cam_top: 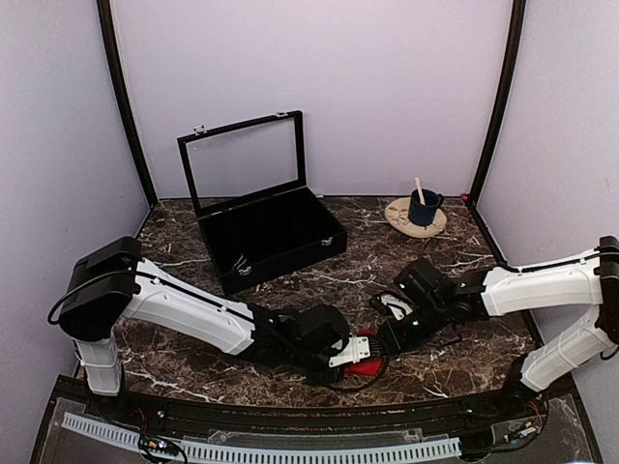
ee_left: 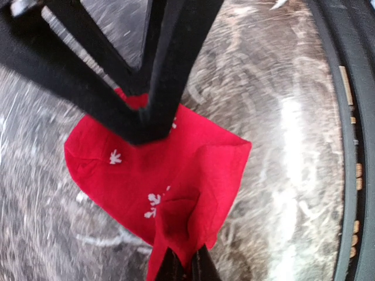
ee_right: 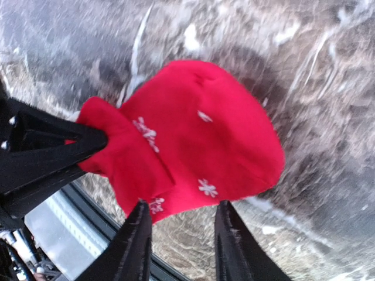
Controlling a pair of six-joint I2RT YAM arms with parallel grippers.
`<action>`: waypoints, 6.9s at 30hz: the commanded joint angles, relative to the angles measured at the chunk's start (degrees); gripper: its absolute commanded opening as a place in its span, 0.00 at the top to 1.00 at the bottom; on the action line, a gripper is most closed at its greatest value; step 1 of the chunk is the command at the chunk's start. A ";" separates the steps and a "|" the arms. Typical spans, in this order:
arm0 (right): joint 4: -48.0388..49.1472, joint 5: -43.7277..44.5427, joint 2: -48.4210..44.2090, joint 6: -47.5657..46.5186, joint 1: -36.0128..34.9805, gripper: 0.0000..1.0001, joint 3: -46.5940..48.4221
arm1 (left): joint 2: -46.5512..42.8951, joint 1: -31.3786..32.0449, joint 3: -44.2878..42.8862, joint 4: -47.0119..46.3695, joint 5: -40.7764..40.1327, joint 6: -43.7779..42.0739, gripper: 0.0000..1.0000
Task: Roll the socks
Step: Roll the sock at the center of the board.
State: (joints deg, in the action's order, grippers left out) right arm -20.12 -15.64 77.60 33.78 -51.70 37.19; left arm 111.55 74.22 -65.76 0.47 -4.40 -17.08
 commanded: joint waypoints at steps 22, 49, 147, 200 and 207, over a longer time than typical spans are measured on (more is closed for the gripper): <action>0.51 0.55 22.53 -7.18 2.04 0.92 15.12 | 0.20 3.65 -0.68 14.16 -10.01 6.04 0.91; -0.70 -0.26 23.38 -9.20 2.03 0.88 14.51 | 7.11 -2.89 -9.52 26.81 11.34 -1.48 1.00; -7.22 48.41 18.65 -24.78 -37.06 0.53 17.91 | 30.62 -19.46 -37.34 55.43 52.06 -0.68 1.00; -6.65 23.94 18.37 -22.22 -23.92 1.00 15.45 | 14.45 -26.25 -20.72 35.06 54.46 11.56 0.77; -5.05 18.14 16.90 -20.05 -20.23 1.00 13.99 | 8.84 -27.95 -16.16 28.27 53.60 15.03 0.74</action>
State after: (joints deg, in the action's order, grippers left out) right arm -23.73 8.08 95.61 11.55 -73.87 52.99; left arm 125.84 48.14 -84.27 33.34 52.01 -4.43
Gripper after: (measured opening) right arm 0.067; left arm 0.257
